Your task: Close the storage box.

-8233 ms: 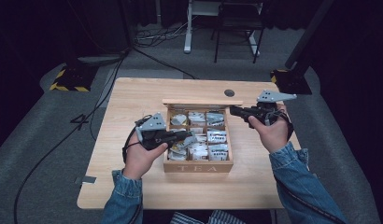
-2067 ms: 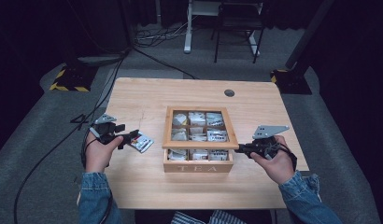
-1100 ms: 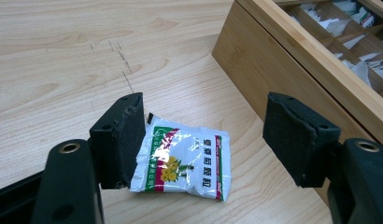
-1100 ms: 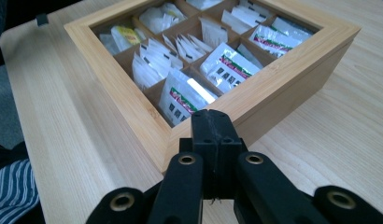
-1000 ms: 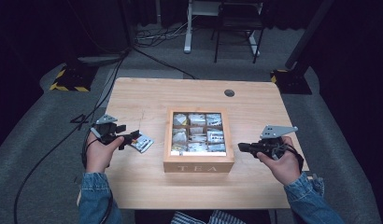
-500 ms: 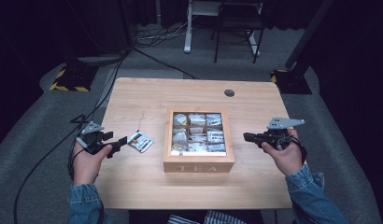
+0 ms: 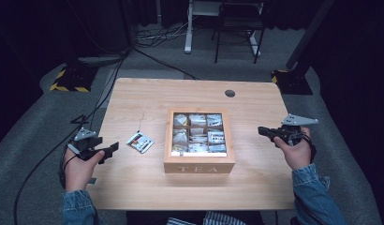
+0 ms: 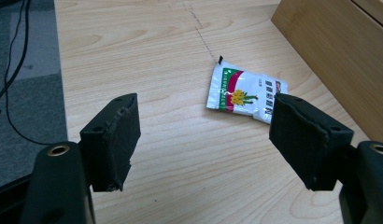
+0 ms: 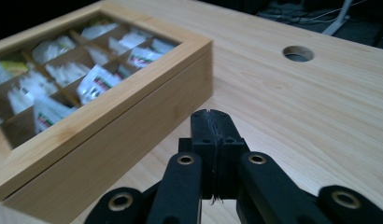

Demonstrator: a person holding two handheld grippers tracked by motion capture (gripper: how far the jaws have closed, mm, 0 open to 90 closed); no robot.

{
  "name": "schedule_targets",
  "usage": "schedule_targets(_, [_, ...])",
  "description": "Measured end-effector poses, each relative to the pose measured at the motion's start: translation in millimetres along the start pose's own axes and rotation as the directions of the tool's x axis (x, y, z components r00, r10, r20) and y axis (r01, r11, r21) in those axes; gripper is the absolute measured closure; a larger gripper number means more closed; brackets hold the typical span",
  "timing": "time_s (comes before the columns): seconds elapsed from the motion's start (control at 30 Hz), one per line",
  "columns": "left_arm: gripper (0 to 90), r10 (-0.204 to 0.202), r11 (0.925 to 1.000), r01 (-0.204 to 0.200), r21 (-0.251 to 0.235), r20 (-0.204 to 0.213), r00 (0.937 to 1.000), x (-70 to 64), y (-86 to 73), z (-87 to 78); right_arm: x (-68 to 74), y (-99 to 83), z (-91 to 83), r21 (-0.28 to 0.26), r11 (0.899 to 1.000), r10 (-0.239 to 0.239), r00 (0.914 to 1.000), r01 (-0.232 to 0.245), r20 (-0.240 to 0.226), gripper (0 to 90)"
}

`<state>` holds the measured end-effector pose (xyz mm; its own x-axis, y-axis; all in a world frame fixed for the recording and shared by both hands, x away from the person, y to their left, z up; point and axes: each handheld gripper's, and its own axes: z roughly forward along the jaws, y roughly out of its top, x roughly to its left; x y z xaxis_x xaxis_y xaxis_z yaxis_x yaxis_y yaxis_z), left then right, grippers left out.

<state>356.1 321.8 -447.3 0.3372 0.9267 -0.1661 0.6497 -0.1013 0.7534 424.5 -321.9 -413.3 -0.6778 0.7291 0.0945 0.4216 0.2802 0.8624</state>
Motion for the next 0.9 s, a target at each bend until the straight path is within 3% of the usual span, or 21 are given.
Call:
schedule_targets(0.07, [25.8, -0.001, 1.0000, 0.001, 0.002, -0.002, 1.0000, 0.4, -0.3, 0.3, -5.1, -4.8, -1.1, -0.029, 0.999, 0.026, 0.9997, -0.026, -0.003, 90.0])
schedule_targets(0.1, [25.5, 0.000, 1.0000, 0.000, 0.007, -0.003, 1.0000, 0.7, -0.7, 0.8, -13.6, -14.1, 0.3, -0.034, 0.996, 0.081, 0.9967, -0.081, -0.007, 90.0])
schedule_targets(0.17, [25.5, 0.015, 0.9997, -0.014, 0.022, -0.010, 0.9998, 1.6, -2.8, 3.7, -19.4, -20.8, 0.8, -0.007, 0.997, 0.071, 0.9970, -0.071, 0.030, 90.0])
schedule_targets(0.37, [25.6, 0.023, 0.9985, -0.020, 0.051, -0.041, 0.9989, 7.0, -7.2, 10.0, -32.2, -36.4, 4.0, 0.014, 0.992, 0.121, 0.9916, -0.122, 0.047, 90.0])
schedule_targets(0.63, [25.4, 0.015, 0.9963, -0.009, 0.085, -0.067, 0.9977, 12.9, -12.5, 14.0, -38.7, -45.8, 8.3, 0.051, 0.992, 0.108, 0.9896, -0.113, 0.094, 90.0])
schedule_targets(0.9, [24.9, 0.013, 0.9921, -0.003, 0.125, -0.076, 0.9971, 16.6, -17.2, 17.9, -41.7, -54.2, 14.4, 0.126, 0.989, 0.060, 0.9859, -0.080, 0.156, 89.8])
